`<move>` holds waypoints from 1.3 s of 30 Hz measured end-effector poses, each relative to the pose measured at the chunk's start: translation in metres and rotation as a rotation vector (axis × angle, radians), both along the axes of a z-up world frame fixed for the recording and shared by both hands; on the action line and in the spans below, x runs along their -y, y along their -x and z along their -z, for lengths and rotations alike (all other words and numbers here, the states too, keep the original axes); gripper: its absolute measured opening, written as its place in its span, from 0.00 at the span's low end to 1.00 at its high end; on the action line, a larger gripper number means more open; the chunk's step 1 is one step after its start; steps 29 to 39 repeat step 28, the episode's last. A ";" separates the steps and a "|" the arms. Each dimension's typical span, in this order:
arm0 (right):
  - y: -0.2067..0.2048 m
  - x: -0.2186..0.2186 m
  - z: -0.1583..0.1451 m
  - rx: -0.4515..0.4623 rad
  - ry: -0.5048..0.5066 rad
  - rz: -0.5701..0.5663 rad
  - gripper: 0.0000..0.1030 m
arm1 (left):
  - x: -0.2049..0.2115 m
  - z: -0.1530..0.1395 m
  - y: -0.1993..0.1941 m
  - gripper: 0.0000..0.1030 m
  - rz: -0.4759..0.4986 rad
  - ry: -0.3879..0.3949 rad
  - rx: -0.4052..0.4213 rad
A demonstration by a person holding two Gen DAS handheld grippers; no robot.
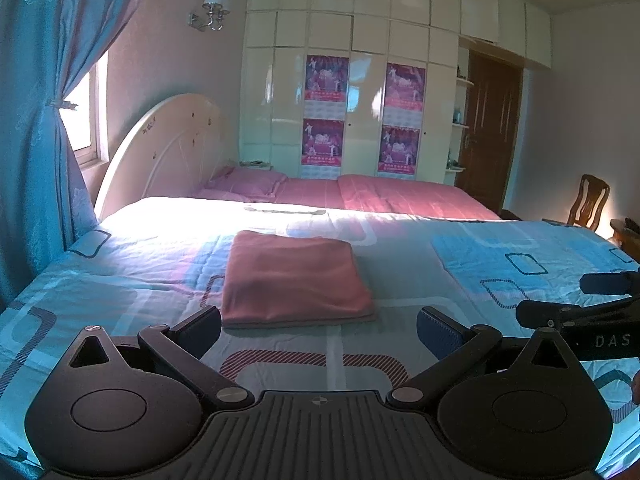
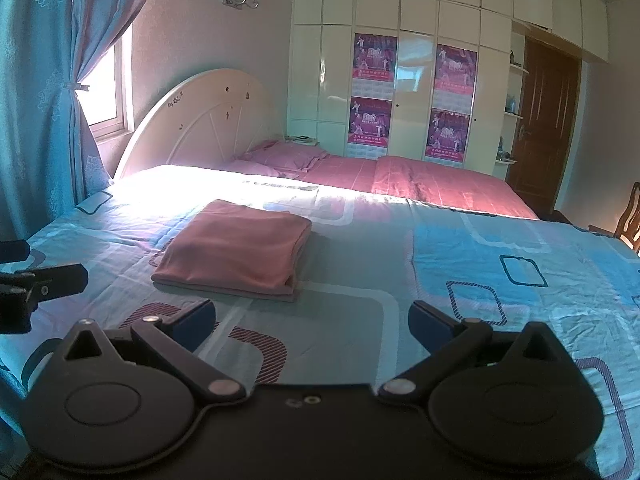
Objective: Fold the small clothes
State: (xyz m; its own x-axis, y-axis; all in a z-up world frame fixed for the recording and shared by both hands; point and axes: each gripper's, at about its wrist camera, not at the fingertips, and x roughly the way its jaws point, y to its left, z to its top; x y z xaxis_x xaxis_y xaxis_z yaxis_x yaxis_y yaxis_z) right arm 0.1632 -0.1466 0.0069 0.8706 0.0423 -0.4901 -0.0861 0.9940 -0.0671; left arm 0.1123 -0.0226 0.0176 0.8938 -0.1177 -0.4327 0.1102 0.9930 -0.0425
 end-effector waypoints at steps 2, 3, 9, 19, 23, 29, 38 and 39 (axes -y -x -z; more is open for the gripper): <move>0.000 0.001 0.000 0.001 0.000 0.000 0.99 | 0.001 0.000 0.000 1.00 0.002 0.000 0.001; 0.000 0.001 0.000 0.001 0.000 0.000 0.99 | 0.001 0.000 0.000 1.00 0.001 -0.002 0.002; 0.002 0.002 0.000 0.006 0.003 0.003 0.99 | 0.002 0.001 0.000 1.00 -0.002 -0.005 0.000; 0.003 0.006 -0.003 0.012 0.007 0.002 0.99 | 0.005 0.003 0.000 0.99 0.006 -0.032 0.005; 0.004 0.008 -0.004 0.013 0.014 -0.008 0.99 | 0.003 0.002 0.000 0.99 0.006 -0.018 0.005; 0.005 0.008 -0.004 0.011 0.017 -0.017 0.99 | 0.003 0.001 0.004 1.00 -0.020 -0.013 0.007; 0.005 0.008 -0.004 0.011 0.017 -0.017 0.99 | 0.003 0.001 0.004 1.00 -0.020 -0.013 0.007; 0.005 0.008 -0.004 0.011 0.017 -0.017 0.99 | 0.003 0.001 0.004 1.00 -0.020 -0.013 0.007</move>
